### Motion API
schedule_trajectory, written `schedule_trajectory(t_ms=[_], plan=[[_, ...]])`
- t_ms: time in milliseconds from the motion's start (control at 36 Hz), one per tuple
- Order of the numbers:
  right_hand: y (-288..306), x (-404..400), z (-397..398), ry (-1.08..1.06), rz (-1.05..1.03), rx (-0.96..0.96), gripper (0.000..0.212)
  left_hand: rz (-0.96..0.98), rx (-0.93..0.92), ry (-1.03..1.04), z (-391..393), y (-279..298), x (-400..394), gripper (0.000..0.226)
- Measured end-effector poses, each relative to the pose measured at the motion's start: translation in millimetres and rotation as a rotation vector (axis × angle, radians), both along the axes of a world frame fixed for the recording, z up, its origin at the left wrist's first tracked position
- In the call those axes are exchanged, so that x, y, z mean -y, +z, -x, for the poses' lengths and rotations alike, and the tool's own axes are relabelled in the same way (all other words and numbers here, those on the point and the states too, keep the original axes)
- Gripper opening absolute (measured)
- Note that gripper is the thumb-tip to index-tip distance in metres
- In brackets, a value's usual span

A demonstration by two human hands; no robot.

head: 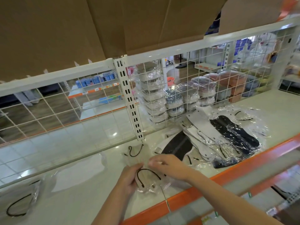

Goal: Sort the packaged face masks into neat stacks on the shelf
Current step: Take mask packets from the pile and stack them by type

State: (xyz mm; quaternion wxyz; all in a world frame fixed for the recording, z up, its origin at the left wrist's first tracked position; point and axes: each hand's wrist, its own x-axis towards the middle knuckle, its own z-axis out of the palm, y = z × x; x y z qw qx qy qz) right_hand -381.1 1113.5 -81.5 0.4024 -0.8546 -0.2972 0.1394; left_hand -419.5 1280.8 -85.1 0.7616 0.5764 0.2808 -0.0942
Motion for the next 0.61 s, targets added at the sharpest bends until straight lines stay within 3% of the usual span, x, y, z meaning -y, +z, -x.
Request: schedule_trajectory(t_ms=[83,278,306,417,472,611], plan=[[-5.3,15.6,-14.6,-0.225,0.158,0.128,0.028,-0.043,0.005,-0.003,-0.2,2.4,-0.6,0.018],[-14.2,52.6,-36.6,-0.52,0.476,0.193,0.039,-0.048,0.023,-0.032,-0.8,9.7,4.5,0.008],[-13.6,54.9,-37.0,-0.526,0.519,0.176,0.042,-0.044,0.024,-0.031,-1.1,9.3,5.0,0.004],[-18.8,55.4,-34.7,-0.442,0.613,0.135,0.046,-0.072,0.003,-0.032,-4.0,4.7,6.6,0.048],[-21.5,50.6,-31.4,-0.393,0.581,0.155,0.045,-0.096,-0.003,-0.049,-5.2,3.6,9.7,0.057],[-23.3,32.9,-31.5,-0.271,0.532,0.177,0.042,-0.138,-0.01,-0.091,-4.6,9.1,20.2,0.028]])
